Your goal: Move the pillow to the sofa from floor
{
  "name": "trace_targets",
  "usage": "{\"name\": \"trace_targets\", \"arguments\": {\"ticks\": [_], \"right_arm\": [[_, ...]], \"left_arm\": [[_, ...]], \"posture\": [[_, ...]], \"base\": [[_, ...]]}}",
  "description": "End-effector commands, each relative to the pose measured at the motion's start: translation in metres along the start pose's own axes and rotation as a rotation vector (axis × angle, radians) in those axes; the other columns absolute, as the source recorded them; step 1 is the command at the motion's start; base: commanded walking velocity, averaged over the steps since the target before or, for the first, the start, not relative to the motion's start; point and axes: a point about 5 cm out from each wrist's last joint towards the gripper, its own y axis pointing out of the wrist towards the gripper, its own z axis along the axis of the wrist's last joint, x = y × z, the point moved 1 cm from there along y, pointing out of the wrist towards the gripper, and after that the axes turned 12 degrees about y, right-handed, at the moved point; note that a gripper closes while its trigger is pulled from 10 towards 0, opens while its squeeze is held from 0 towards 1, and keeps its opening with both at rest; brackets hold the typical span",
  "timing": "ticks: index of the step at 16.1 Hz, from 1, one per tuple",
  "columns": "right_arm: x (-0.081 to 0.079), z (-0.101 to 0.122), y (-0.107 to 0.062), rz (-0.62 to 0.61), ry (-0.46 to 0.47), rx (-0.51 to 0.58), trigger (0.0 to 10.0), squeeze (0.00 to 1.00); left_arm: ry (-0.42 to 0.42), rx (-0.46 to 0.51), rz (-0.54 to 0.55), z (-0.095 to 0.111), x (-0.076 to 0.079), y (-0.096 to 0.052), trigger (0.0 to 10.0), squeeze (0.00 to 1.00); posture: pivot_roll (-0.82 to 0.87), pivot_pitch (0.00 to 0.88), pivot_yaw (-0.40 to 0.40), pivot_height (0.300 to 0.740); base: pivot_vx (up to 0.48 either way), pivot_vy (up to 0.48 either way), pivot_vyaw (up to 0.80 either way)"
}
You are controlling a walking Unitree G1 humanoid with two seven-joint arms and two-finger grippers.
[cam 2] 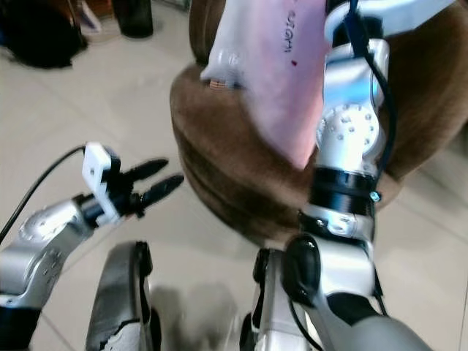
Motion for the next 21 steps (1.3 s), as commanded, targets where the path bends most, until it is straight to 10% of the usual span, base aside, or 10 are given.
{"name": "trace_targets", "arguments": {"ticks": [1,6,18,21], "right_arm": [[0.02,-0.026,-0.012,-0.066,-0.07,-0.162,10.0,0.0],[0.097,-0.11,-0.105,-0.365,-0.2,-0.572,10.0,0.0],[0.091,-0.09,-0.113,-0.39,-0.284,-0.508,10.0,0.0],[0.093,-0.08,-0.129,-0.39,-0.438,-0.493,10.0,0.0]], "left_arm": [[0.01,-0.005,0.028,0.003,-0.001,0.004,10.0,0.0],[0.067,-0.131,0.263,-0.017,-0.017,0.005,10.0,0.0],[0.057,-0.163,0.474,-0.024,-0.023,0.015,10.0,0.0],[0.067,-0.221,0.434,-0.036,-0.011,0.01,10.0,0.0]], "posture": [[0.11,0.001,-0.092,0.49],[0.12,0.004,-0.089,0.495],[0.1,0.0,-0.117,0.59],[0.1,0.0,-0.116,0.625]], "base": [[0.0,0.0,0.0],[0.0,0.0,0.0],[0.0,0.0,0.0],[0.0,0.0,0.0]]}}
